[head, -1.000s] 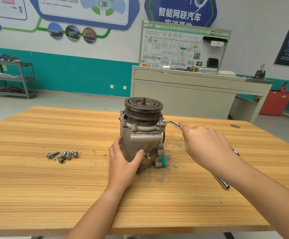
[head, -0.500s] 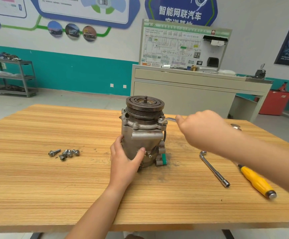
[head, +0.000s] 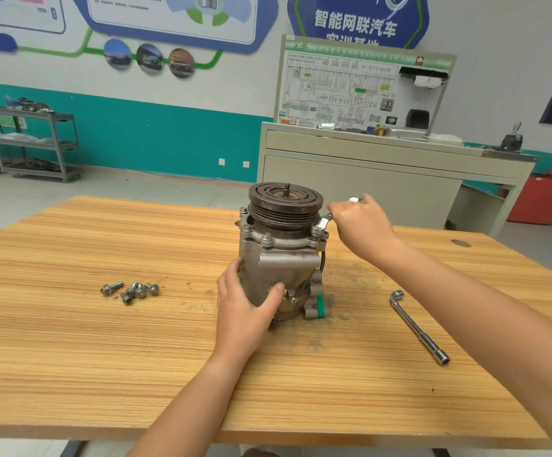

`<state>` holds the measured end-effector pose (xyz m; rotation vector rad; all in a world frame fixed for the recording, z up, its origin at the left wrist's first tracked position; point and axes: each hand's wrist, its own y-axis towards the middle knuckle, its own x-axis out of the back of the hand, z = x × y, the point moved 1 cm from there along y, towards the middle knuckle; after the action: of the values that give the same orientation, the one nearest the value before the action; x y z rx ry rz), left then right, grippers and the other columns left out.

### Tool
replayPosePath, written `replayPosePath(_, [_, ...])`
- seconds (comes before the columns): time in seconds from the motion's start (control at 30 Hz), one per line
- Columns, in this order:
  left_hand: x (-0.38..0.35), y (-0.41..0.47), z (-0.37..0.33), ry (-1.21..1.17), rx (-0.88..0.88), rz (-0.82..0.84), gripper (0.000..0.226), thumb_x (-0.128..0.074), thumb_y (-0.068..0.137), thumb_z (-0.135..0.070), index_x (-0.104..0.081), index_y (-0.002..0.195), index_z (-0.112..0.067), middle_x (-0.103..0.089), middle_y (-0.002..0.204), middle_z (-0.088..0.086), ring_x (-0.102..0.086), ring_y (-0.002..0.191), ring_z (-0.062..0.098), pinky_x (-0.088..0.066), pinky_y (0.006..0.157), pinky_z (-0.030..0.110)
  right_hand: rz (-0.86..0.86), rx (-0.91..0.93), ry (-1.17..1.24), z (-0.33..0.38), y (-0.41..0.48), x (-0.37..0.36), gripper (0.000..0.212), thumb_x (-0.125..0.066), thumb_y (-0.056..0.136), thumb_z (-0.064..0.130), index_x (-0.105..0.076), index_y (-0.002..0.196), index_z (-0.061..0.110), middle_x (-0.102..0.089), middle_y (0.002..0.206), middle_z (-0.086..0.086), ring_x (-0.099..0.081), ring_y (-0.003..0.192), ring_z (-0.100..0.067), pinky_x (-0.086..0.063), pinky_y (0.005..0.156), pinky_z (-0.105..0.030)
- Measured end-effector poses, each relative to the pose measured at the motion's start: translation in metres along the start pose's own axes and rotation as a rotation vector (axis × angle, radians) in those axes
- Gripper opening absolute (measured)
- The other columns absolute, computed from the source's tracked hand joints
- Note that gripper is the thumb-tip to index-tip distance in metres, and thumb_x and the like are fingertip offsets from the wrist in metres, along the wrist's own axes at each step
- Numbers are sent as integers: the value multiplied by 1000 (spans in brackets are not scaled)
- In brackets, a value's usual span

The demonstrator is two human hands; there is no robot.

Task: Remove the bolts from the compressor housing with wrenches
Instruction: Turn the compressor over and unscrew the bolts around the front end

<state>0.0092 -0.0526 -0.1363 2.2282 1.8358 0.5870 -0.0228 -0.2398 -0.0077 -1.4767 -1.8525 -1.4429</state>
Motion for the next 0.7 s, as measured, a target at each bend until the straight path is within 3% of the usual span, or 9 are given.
replayPosePath(0.07, [0, 0, 0, -7, 1, 4, 79, -69, 76, -42, -27, 141, -26, -32, 138, -8, -36, 122, 6, -33, 94, 24, -97, -154, 264, -6, -10, 5, 28, -37, 96, 8, -51, 120, 7, -67, 96, -12, -60, 87, -30, -39, 79, -31])
replayPosePath(0.17, [0, 1, 0, -2, 4, 4, 80, -69, 76, -41, -27, 142, -25, -31, 138, -7, -35, 125, 8, -32, 97, 24, -198, -308, 567, -8, -38, 25, 33, -35, 99, 17, -44, 127, 3, -63, 82, -15, -59, 74, -34, -47, 65, -42])
replayPosePath(0.27, [0, 1, -1, 3, 1, -3, 79, -70, 77, -39, -27, 142, -24, -31, 138, -6, -35, 124, 8, -34, 98, 26, -142, -268, 373, 3, -77, 46, 33, -38, 96, 13, -41, 128, 9, -50, 65, -5, -50, 58, -31, -37, 48, -35])
replayPosePath(0.4, [0, 0, -1, -1, -6, -7, 79, -71, 77, -38, -28, 142, -23, -31, 132, -9, -35, 120, 6, -32, 97, 24, 135, -182, 113, 26, -95, 67, 51, -39, 89, 4, -28, 137, 17, -40, 65, 2, -42, 60, -23, -22, 45, -30])
replayPosePath(0.57, [1, 0, -2, -5, -4, -4, 78, -71, 77, -38, -29, 142, -23, -30, 129, -12, -36, 121, 6, -32, 95, 22, 163, -147, 36, 34, -84, 81, 37, -41, 84, -3, -40, 118, 11, -29, 58, 3, -39, 58, -22, -16, 40, -27])
replayPosePath(0.7, [1, 0, -1, -9, 0, 1, 78, -71, 77, -38, -29, 141, -24, -30, 127, -13, -36, 121, 7, -35, 101, 28, 149, -161, 30, 34, -80, 85, 34, -43, 84, -1, -41, 115, 12, -28, 57, 3, -38, 60, -22, -18, 41, -27])
